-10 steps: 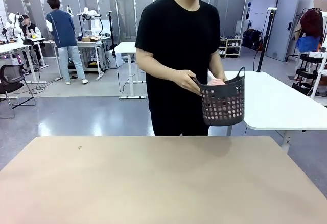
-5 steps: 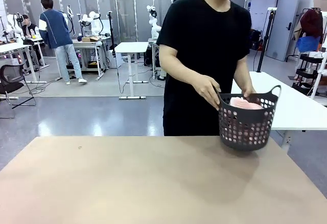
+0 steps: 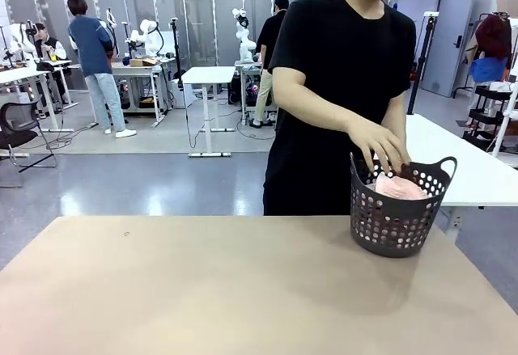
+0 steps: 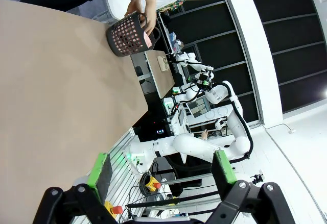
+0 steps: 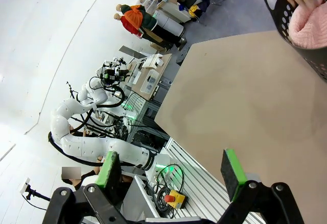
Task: Fold the towel.
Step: Grab the top end of the 100 cm Hotel Towel extended by the human.
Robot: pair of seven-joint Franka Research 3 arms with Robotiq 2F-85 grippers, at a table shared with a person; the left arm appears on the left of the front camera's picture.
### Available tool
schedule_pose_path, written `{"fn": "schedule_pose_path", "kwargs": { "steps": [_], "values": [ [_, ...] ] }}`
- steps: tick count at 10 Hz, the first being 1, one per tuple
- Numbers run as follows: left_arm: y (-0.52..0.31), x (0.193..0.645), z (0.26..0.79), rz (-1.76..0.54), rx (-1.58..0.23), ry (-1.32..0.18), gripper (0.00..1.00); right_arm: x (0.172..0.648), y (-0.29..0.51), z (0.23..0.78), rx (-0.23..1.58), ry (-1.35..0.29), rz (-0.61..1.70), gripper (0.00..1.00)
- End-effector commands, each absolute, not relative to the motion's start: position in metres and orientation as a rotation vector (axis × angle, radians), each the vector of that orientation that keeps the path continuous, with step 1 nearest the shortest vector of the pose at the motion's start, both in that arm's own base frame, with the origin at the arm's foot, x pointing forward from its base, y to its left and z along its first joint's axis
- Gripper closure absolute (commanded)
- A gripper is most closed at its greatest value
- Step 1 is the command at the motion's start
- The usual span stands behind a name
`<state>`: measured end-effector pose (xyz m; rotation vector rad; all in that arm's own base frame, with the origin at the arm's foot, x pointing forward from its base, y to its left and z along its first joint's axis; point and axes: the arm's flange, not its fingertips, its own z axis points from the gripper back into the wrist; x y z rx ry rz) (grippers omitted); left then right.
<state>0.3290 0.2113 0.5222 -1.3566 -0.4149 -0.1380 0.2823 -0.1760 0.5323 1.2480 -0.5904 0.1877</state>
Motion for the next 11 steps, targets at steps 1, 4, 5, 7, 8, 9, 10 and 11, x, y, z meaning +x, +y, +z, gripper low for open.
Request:
{"fn": "schedule_pose_path", "kwargs": {
  "steps": [1, 4, 5, 7, 8, 9, 10, 11],
  "values": [
    [0.2127, 0.3275, 0.5217, -0.157, -1.367, -0.416, 0.0, 0.284, -0.1773, 0.5333, 1.256, -0.614, 0.203, 0.0],
    [0.2127, 0.3275, 0.5217, -0.157, -1.367, -0.416, 0.0, 0.284, -0.1773, 0.5333, 1.256, -0.614, 0.203, 0.0],
    [0.2127, 0.3275, 0.5217, -0.157, -1.367, -0.416, 0.0, 0.284, -0.1773, 0.5333, 1.256, -0.614, 0.203, 0.0],
    [0.2127, 0.3275, 0.5217, -0.157, -1.367, -0.416, 0.0, 0.284, -0.1773, 0.5333, 1.256, -0.614, 0.203, 0.0],
    [0.2127, 0.3275, 0.5217, -0.157, -1.367, -0.416, 0.0, 0.284, -0.1773, 0.5333, 1.256, -0.614, 0.203, 0.0],
    [0.2127, 0.3275, 0.5217, -0.157, -1.367, -0.416, 0.0, 0.284, -0.1773, 0.5333, 1.256, -0.614, 0.203, 0.0],
    [0.2127, 0.3275, 0.5217, -0.157, -1.367, -0.416, 0.0, 0.284, -0.1773, 0.5333, 1.256, -0.614, 0.203, 0.0],
    [0.2127, 0.3275, 0.5217, -0.157, -1.367, -0.416, 0.0, 0.284, -0.1773, 0.5333, 1.256, -0.614, 0.203, 0.0]
  ]
}}
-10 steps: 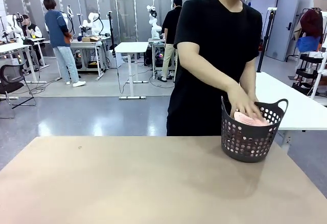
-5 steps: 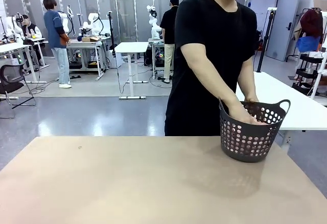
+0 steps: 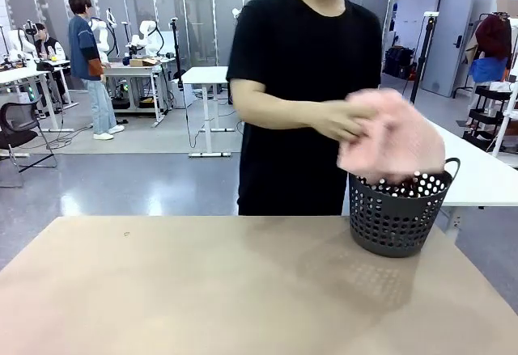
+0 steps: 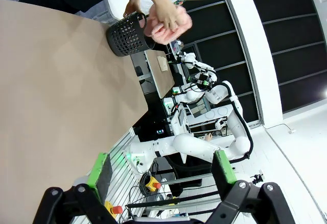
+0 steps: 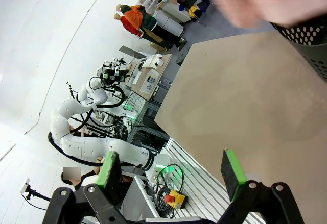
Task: Fold the towel.
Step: Grab the top end of the 100 cm Hotel Towel extended by the human.
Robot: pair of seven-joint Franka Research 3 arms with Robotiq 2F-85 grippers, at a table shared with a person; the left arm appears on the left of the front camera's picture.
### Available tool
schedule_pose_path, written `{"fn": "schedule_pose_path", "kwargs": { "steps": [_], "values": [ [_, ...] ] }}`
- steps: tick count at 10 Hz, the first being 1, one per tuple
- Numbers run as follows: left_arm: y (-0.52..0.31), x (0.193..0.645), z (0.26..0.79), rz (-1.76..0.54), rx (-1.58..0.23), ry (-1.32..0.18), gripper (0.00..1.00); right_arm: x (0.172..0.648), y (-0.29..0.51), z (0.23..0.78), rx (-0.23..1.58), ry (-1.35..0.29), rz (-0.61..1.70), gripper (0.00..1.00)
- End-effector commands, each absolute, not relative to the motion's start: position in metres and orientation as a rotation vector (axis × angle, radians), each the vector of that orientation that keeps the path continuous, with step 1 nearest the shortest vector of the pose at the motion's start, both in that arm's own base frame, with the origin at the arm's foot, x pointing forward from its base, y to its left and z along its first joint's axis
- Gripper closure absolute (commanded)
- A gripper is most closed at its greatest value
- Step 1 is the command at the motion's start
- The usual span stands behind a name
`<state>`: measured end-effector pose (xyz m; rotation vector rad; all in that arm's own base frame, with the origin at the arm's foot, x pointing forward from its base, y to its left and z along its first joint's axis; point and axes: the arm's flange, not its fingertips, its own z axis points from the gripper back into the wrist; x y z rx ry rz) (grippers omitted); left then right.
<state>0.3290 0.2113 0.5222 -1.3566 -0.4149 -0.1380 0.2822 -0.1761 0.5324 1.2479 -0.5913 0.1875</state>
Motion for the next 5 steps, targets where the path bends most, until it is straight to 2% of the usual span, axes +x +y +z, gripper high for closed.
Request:
{"fn": "schedule_pose_path", "kwargs": {
  "steps": [1, 5],
  "values": [
    [0.2127, 0.3275, 0.5217, -0.157, -1.367, -0.416, 0.0, 0.284, -0.1773, 0.5333, 1.256, -0.614, 0.203, 0.0],
    [0.2127, 0.3275, 0.5217, -0.157, -1.367, -0.416, 0.0, 0.284, -0.1773, 0.5333, 1.256, -0.614, 0.203, 0.0]
  ]
}}
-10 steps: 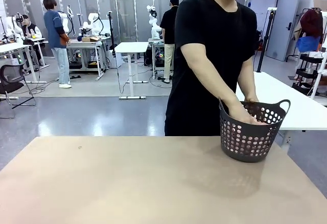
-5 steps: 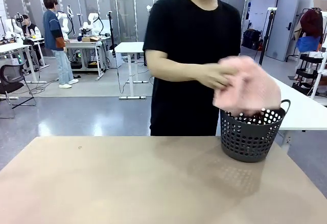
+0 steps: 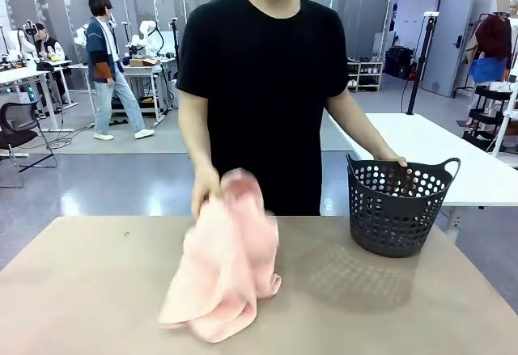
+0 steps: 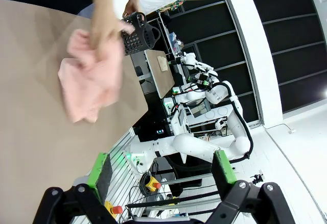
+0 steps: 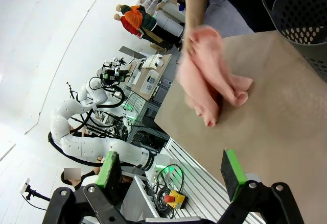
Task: Fold the towel.
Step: Grab the top end of the 100 cm Hotel Towel extended by the human.
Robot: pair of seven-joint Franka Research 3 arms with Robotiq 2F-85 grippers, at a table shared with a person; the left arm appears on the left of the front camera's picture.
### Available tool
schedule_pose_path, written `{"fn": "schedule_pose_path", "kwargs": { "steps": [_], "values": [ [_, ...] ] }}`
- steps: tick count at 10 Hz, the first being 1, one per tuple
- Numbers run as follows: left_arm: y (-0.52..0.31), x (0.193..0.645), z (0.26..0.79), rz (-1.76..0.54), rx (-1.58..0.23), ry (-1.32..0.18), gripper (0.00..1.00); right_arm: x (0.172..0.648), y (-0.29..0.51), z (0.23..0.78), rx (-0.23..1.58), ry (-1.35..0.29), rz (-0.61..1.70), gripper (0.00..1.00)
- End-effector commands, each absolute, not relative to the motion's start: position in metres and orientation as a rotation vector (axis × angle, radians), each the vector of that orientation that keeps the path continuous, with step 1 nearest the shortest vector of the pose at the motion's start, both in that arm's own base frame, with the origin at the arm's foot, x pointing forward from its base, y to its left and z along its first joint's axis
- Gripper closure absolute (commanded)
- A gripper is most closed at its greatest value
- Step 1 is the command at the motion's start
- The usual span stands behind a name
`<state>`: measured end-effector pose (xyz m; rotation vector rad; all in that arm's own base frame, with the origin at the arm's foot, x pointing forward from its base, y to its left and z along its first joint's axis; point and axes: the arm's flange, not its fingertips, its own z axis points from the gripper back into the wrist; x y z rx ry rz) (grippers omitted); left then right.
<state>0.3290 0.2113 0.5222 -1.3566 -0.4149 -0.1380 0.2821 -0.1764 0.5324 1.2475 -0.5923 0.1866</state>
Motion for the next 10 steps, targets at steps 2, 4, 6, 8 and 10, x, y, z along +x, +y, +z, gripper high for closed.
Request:
{"fn": "schedule_pose_path", "kwargs": {
  "steps": [2, 4, 6, 8, 10],
  "values": [
    [0.2127, 0.3275, 0.5217, -0.157, -1.367, -0.416, 0.0, 0.284, -0.1773, 0.5333, 1.256, -0.614, 0.203, 0.0],
    [0.2127, 0.3275, 0.5217, -0.157, -1.367, -0.416, 0.0, 0.284, -0.1773, 0.5333, 1.256, -0.614, 0.203, 0.0],
    [0.2127, 0.3275, 0.5217, -0.157, -1.367, -0.416, 0.0, 0.284, -0.1773, 0.5333, 1.256, -0.614, 0.203, 0.0],
    [0.2127, 0.3275, 0.5217, -0.157, -1.367, -0.416, 0.0, 0.284, -0.1773, 0.5333, 1.256, -0.614, 0.203, 0.0],
    [0.2127, 0.3275, 0.5217, -0.157, -1.367, -0.416, 0.0, 0.284, -0.1773, 0.5333, 1.256, -0.614, 0.203, 0.0]
  ]
}}
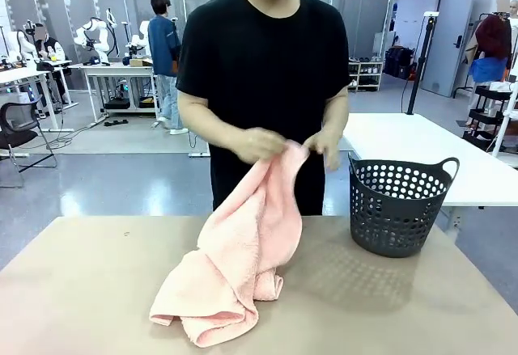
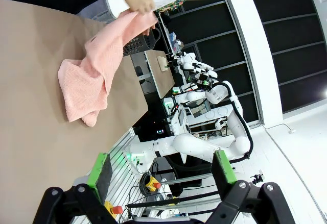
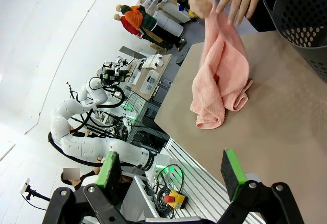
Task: Fold the towel.
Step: Grab the top end of the 100 cm Hotel Towel extended by the human.
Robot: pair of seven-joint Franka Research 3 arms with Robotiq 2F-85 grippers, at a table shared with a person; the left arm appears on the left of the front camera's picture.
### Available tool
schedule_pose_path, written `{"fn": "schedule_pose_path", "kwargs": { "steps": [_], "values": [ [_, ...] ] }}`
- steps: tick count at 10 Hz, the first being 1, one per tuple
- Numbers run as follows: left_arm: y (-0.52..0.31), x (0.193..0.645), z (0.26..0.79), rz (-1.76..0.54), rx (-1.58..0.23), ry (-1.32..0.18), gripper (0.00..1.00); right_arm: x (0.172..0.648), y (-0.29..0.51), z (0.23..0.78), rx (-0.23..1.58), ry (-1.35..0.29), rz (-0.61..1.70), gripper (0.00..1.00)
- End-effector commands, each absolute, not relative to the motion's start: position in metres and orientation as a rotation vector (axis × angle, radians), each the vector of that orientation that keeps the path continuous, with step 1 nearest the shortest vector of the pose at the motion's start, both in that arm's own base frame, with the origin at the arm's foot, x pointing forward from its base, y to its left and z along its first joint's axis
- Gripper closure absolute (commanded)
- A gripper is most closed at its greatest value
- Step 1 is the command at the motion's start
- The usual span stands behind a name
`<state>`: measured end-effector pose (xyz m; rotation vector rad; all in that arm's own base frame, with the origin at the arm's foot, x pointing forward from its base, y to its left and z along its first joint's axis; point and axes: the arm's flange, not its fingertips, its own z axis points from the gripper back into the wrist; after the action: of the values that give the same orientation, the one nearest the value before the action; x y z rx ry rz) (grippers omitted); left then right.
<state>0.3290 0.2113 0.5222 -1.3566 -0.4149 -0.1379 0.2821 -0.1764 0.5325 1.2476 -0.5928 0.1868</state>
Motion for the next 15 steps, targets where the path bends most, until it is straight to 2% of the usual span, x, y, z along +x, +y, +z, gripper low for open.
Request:
{"fn": "schedule_pose_path", "kwargs": {
  "steps": [1, 15],
  "values": [
    [0.2127, 0.3275, 0.5217, -0.157, -1.367, -0.416, 0.0, 0.284, -0.1773, 0.5333, 1.256, -0.614, 0.203, 0.0],
    [0.2127, 0.3275, 0.5217, -0.157, -1.367, -0.416, 0.0, 0.284, -0.1773, 0.5333, 1.256, -0.614, 0.203, 0.0]
  ]
}}
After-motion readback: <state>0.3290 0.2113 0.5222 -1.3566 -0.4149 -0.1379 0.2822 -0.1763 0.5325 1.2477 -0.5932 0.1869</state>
